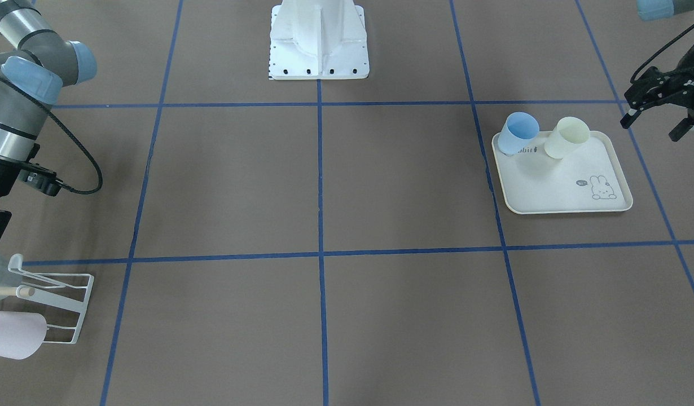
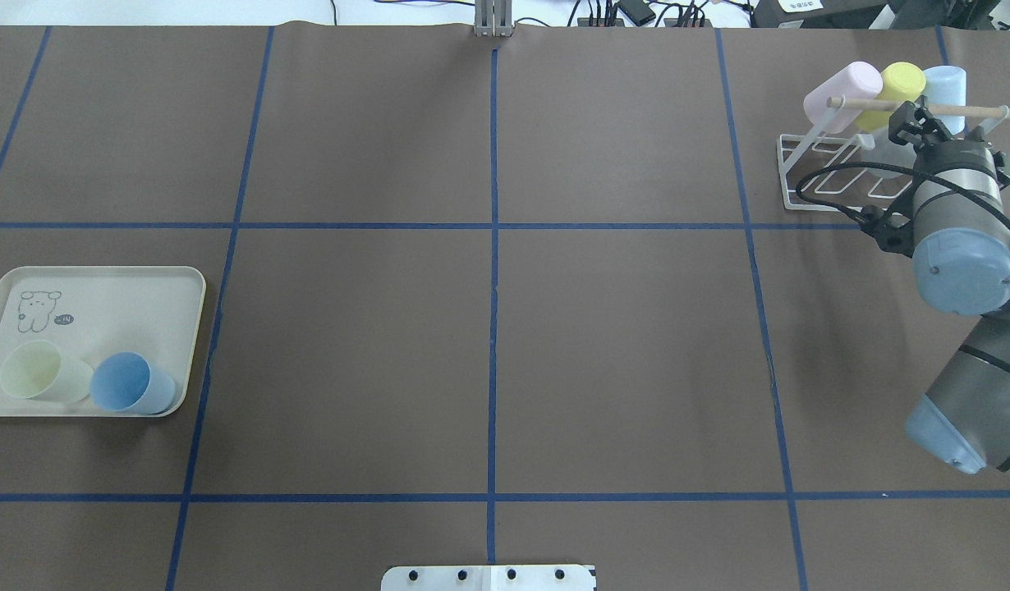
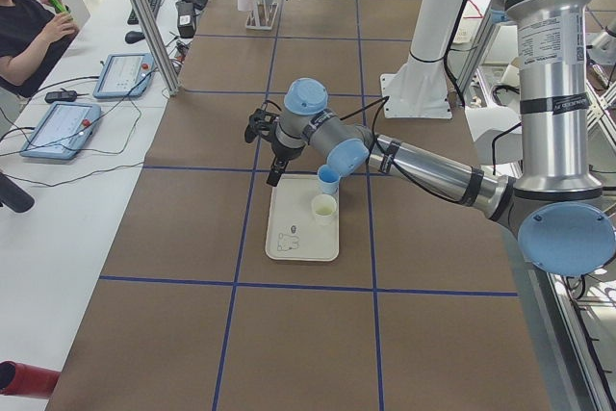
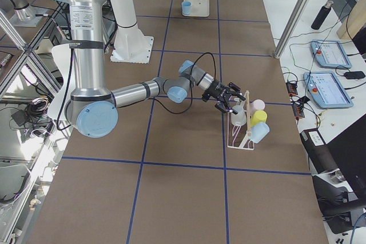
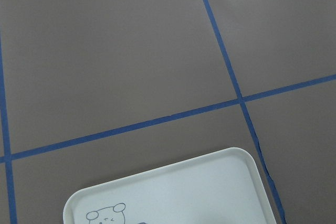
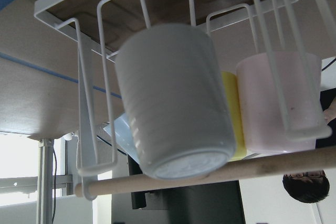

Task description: Transfer IKEA cup to right arm and place on rack

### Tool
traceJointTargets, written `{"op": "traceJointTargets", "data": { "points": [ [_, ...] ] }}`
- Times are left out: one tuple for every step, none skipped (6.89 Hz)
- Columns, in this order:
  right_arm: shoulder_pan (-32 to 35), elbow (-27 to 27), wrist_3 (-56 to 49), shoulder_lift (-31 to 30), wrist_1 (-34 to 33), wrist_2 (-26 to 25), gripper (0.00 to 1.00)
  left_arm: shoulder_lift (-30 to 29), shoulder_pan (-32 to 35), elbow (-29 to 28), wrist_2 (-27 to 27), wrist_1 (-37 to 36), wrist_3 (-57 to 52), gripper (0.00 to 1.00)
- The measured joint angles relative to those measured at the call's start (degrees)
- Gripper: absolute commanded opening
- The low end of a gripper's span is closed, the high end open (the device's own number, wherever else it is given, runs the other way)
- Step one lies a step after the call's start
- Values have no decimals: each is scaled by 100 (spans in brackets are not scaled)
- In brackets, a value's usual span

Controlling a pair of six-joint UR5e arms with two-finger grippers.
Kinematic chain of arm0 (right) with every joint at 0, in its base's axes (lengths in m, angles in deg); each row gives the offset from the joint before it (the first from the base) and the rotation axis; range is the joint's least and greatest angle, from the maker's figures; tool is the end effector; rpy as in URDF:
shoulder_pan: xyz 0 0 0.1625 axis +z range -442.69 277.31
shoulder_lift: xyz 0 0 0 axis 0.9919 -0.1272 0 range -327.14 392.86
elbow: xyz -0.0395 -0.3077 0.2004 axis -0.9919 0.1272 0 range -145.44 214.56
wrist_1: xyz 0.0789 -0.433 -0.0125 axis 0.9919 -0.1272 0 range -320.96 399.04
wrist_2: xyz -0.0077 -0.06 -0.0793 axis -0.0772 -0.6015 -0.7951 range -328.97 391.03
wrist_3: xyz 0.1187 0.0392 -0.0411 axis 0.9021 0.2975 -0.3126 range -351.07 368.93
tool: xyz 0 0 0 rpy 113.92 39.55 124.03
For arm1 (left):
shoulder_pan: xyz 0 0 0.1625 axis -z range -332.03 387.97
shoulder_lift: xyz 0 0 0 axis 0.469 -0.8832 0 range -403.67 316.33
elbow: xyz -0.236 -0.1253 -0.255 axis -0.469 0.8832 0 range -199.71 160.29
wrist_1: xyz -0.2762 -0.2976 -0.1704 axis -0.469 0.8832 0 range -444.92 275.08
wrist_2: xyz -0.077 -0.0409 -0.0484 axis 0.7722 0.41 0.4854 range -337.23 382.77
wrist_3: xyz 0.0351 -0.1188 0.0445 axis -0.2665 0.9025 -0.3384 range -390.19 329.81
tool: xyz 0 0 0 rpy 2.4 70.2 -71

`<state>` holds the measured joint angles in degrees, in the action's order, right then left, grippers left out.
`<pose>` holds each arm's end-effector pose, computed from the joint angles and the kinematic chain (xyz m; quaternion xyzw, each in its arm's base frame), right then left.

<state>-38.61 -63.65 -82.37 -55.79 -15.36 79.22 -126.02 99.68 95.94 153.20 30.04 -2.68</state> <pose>-0.2502 -0.5500 0.4604 0.2039 0.4424 -0.7531 0.4421 0.1087 -0.4815 0.4042 0.1914 0.4299 0.0560 0.8806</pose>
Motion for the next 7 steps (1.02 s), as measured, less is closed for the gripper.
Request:
{"op": "traceJointTargets", "data": {
  "points": [
    [-1, -36, -6, 2, 28, 0, 99, 0, 0, -3, 0, 0, 0, 100],
    [1, -228, 1, 5, 48, 21, 99, 0, 0, -8, 0, 0, 0, 100],
    [9, -577, 42, 3, 60, 61, 99, 0, 0, -18, -2, 0, 0, 100],
    [16, -884, 235, -3, 61, 152, 99, -2, -1, -37, -8, 0, 0, 100],
    [19, -1047, 808, -11, 62, 368, 99, -6, -5, -62, -16, 3, 2, 100],
    [21, -1109, 1725, -28, 64, 660, 99, -20, -10, -64, -33, 8, 81, 100],
    [20, -1129, 2864, -52, 74, 1050, 100, -45, -19, -53, -65, 22, 266, 100]
  ]
}}
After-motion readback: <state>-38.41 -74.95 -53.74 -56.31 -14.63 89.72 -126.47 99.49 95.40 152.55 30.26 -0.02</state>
